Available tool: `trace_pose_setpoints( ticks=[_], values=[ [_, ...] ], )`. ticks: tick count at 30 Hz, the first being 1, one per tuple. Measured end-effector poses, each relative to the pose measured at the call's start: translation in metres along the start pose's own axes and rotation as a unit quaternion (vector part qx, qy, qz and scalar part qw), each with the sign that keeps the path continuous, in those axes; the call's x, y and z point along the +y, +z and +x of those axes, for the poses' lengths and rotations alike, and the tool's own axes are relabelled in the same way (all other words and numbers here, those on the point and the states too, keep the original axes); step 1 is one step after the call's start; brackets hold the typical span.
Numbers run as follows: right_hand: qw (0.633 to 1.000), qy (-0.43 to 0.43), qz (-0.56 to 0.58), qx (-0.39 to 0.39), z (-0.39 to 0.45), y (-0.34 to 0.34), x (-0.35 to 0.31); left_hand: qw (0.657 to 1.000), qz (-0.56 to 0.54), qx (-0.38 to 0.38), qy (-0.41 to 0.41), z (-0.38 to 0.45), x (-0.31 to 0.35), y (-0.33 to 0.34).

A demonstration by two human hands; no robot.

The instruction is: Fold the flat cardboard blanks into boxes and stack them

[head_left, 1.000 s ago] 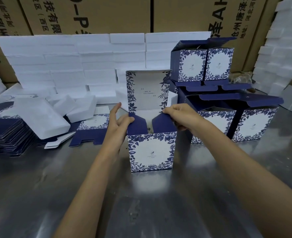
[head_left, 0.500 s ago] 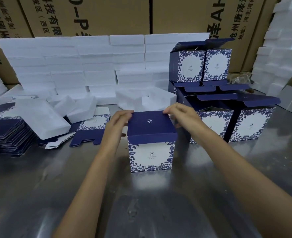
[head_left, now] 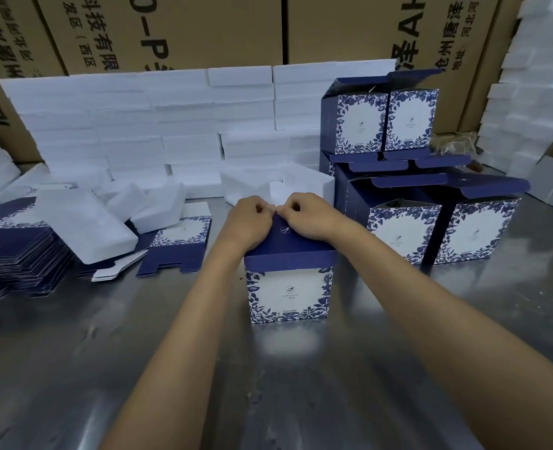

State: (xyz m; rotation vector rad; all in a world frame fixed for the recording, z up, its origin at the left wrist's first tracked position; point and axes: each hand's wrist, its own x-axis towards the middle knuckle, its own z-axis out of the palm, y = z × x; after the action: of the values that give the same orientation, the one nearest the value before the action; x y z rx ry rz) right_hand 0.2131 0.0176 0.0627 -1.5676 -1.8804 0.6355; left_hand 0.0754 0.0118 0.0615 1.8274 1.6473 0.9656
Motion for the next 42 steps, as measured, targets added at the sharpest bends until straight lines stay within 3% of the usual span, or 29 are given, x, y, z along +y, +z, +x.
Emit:
trace_pose_setpoints(
  ticks=[8,13,21,23,26,28,31,35,39,42],
  values=[
    [0.999,0.033,0.021,0.018,-0.006,-0.002,-0.001,0.998,-0.049,0.024,-0.021,-0.002,-0.003,-0.001],
    [0.999,0.044,0.026,0.015,-0.011,-0.004,-0.005,0.998,-0.022,0.054,-0.026,-0.005,-0.003,-0.001],
    [0.991,0.103,-0.012,0.079,-0.017,-0.006,-0.002,0.992,-0.052,0.098,-0.058,-0.008,-0.009,0.000],
    [0.987,0.078,-0.051,0.132,-0.021,-0.008,-0.003,0.989,-0.049,0.126,-0.060,-0.010,-0.007,0.000],
    [0.955,-0.071,-0.184,0.222,-0.028,-0.010,-0.009,0.976,0.050,0.205,0.052,-0.013,-0.002,-0.005],
    [0.944,-0.135,-0.231,0.195,-0.035,-0.009,-0.013,0.977,0.041,0.171,0.124,-0.017,0.000,-0.009],
    [0.942,-0.137,-0.267,0.151,-0.042,-0.008,-0.012,0.985,0.012,0.076,0.153,-0.027,-0.004,-0.014],
    [0.961,-0.137,-0.212,0.115,-0.066,-0.008,-0.002,0.986,-0.044,0.003,0.164,-0.053,-0.019,-0.021],
    [0.975,-0.203,-0.036,0.079,-0.092,0.002,0.011,0.973,-0.163,-0.058,0.152,-0.082,-0.038,-0.016],
    [0.978,-0.157,0.135,0.024,-0.103,-0.003,0.023,0.957,-0.244,-0.081,0.135,-0.092,-0.045,-0.012]
  ],
)
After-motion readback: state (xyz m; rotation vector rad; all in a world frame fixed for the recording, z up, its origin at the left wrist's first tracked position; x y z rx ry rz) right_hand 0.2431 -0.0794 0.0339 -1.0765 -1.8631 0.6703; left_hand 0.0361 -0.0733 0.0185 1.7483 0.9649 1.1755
